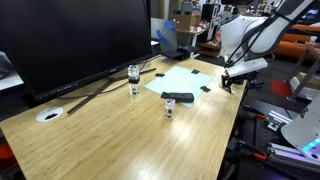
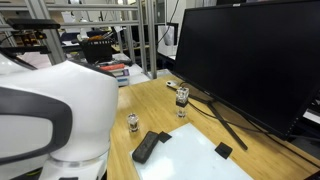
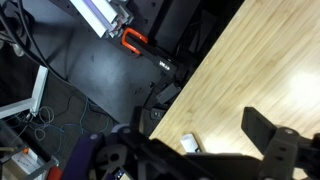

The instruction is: Pick up the marker on the table and write on the blank piece of paper

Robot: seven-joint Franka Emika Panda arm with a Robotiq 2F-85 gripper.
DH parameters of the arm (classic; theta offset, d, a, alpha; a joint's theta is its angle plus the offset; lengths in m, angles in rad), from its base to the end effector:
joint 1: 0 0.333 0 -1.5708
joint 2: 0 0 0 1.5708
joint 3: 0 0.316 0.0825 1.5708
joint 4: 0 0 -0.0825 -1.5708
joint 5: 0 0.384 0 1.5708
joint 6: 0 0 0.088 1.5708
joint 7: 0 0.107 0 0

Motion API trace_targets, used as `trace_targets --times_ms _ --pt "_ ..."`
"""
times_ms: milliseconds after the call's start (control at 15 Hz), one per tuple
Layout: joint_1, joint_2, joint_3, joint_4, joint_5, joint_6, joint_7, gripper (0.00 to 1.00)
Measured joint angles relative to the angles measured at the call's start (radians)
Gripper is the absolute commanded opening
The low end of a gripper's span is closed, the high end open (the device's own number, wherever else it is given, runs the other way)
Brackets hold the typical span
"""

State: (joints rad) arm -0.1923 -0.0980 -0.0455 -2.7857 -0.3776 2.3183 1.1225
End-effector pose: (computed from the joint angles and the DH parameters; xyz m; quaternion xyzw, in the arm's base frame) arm 0.3273 -0.0858 0.2156 0.8459 -0.4898 -0.1158 0.1763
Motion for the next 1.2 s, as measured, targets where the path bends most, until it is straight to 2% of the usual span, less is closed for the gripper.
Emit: trace_targets --times_ms 200,467,733,1000,1200 --pt "0.002 -0.001 -0.002 0.004 -0.042 0.000 0.003 1.00" --pt "-0.004 0.004 -0.040 0.005 -0.198 0.035 -0.030 1.00" --pt "-0.032 0.048 -0.120 0.005 -0.284 0.233 -0.188 1.00" --pt "-0.081 0.177 -0.209 0.003 -0.268 0.493 -0.429 1.00" --pt "-0.130 0.259 -0.224 0.006 -0.246 0.593 -0.552 1.00"
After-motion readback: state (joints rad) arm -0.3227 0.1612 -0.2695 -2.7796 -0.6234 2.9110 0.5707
